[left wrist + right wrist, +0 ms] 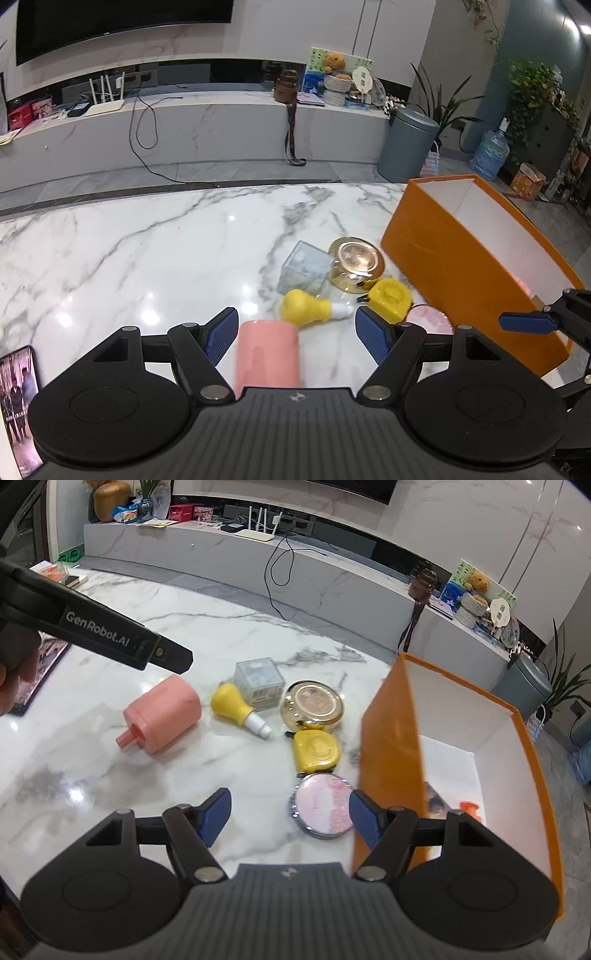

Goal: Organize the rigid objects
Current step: 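Grasp the pink cylindrical container with the left tool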

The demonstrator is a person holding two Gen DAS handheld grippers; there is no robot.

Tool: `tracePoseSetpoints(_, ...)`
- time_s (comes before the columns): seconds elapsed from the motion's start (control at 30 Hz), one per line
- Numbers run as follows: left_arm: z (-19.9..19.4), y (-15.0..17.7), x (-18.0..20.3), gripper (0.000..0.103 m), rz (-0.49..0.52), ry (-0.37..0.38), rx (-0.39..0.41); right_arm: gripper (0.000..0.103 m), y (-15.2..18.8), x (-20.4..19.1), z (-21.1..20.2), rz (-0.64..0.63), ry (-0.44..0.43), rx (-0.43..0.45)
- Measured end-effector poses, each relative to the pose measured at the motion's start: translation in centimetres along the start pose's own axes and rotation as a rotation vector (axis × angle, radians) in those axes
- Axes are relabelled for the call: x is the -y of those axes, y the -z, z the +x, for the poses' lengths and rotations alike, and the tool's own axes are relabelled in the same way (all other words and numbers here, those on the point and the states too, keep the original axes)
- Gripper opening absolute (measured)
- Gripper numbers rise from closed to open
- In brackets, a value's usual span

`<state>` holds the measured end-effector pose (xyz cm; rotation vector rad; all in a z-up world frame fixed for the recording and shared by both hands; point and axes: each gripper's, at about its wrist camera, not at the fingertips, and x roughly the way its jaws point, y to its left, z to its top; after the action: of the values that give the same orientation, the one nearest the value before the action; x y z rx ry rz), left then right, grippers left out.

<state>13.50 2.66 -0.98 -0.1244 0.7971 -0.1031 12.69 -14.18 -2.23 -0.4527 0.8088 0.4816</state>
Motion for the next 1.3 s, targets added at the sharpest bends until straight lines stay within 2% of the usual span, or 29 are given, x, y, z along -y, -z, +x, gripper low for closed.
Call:
tracePoseSetpoints(0.13, -0.1, 1.3, -0.5, 0.086, -0.003, -0.010, 0.014, 0.070, 1.1, -1.0, 1.6, 0.023, 0.008, 0.021)
tracePoseSetpoints(0.27, 0.2, 2.4, -1.1, 0.086, -0.022, 0.002, 0.027, 0.071, 2.4, -1.9, 3.0, 0.055, 0.046, 0.085)
tracePoseSetpoints(0.43, 0.4, 3.4, -1.4, 0.086, -0.025, -0.036, 0.068, 0.072, 4.1, -3.1, 4.6, 0.107, 0.024, 0.155)
tracePoseSetpoints(0.57, 0.9, 3.6, -1.3, 0.086, -0.023, -0.047, 0.053, 0.072, 4.8, -3.9, 5.6, 0.103, 0.096, 0.209)
tracePoseSetpoints(0.67, 1.4, 4.0, -1.2, 0.087, -0.022, -0.049, 0.039, 0.076, 5.0, -3.5, 5.6, 0.147, 0.089, 0.230)
tracePoseSetpoints(0.73, 1.8, 4.3, -1.0, 0.087, -0.024, -0.046, 0.030, 0.080, 5.2, -3.3, 5.9, 0.168, 0.074, 0.220)
tracePoseSetpoints(0.87, 2.5, 4.9, -0.7, 0.087, -0.015, -0.045, 0.015, 0.080, 5.9, -3.3, 6.9, 0.181, 0.062, 0.170)
tracePoseSetpoints(1.17, 3.6, 5.6, -0.9, 0.087, -0.029, -0.041, -0.003, 0.080, 6.3, -1.7, 8.4, 0.321, 0.086, 0.113)
tracePoseSetpoints(1.3, 4.2, 5.5, -0.8, 0.087, -0.032, -0.042, -0.007, 0.080, 6.4, -1.6, 8.8, 0.340, 0.099, 0.108)
